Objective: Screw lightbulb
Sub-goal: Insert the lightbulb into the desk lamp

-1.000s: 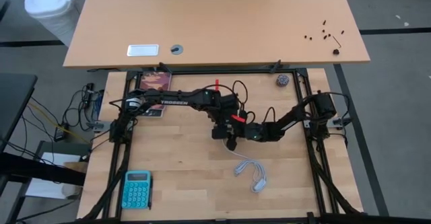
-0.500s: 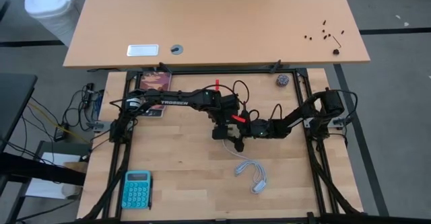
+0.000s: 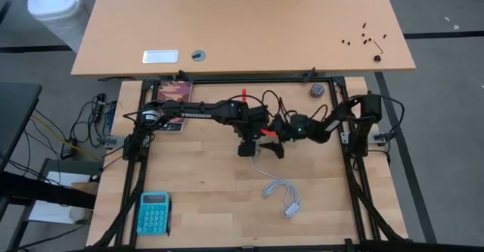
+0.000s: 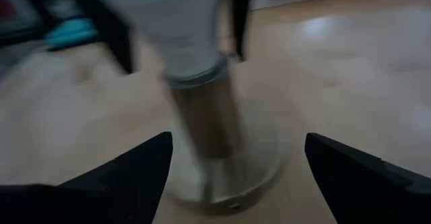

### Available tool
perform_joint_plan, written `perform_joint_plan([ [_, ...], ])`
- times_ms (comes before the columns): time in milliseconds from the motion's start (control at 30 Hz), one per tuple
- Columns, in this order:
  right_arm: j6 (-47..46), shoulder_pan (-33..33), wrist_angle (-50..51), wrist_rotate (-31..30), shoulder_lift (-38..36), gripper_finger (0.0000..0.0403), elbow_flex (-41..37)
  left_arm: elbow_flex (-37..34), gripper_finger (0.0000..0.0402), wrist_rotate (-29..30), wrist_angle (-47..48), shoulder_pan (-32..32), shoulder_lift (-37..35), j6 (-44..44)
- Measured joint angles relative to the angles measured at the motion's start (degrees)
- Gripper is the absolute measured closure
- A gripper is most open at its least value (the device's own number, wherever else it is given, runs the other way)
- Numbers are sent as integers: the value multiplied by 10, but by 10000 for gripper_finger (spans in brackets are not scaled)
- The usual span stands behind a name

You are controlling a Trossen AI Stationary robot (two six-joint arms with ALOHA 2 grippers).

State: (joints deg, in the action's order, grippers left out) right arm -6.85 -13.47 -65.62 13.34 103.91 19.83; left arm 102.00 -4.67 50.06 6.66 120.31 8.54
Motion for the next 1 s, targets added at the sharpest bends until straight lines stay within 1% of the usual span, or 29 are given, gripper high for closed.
perform_joint_plan([
  [67, 1, -15, 0, 60, 0, 57, -1, 0, 142, 0, 0, 0, 0, 0],
  [133, 15, -24, 1, 94, 0, 57, -1, 0, 142, 0, 0, 0, 0, 0],
  [233, 54, -32, 2, 106, 0, 57, 0, 0, 142, 0, 0, 0, 0, 1],
  [300, 75, -41, 20, 114, 0, 57, 11, 0, 142, 0, 0, 0, 0, 2],
  [467, 111, -70, 84, 168, 1, 57, 51, 0, 142, -1, -3, 0, 0, 2],
  [667, 129, -109, 113, 218, 2, 57, 83, 0, 142, -1, -4, 0, 0, 2],
  [767, 141, -122, 126, 247, 29, 58, 97, 0, 142, -1, -6, 0, 0, 2],
  [900, 112, -127, 106, 291, 67, 58, 118, 0, 142, -1, -10, 0, 0, 2],
  [1000, 117, -116, 98, 300, 68, 58, 130, 2, 142, -1, -9, 0, 0, 2],
])
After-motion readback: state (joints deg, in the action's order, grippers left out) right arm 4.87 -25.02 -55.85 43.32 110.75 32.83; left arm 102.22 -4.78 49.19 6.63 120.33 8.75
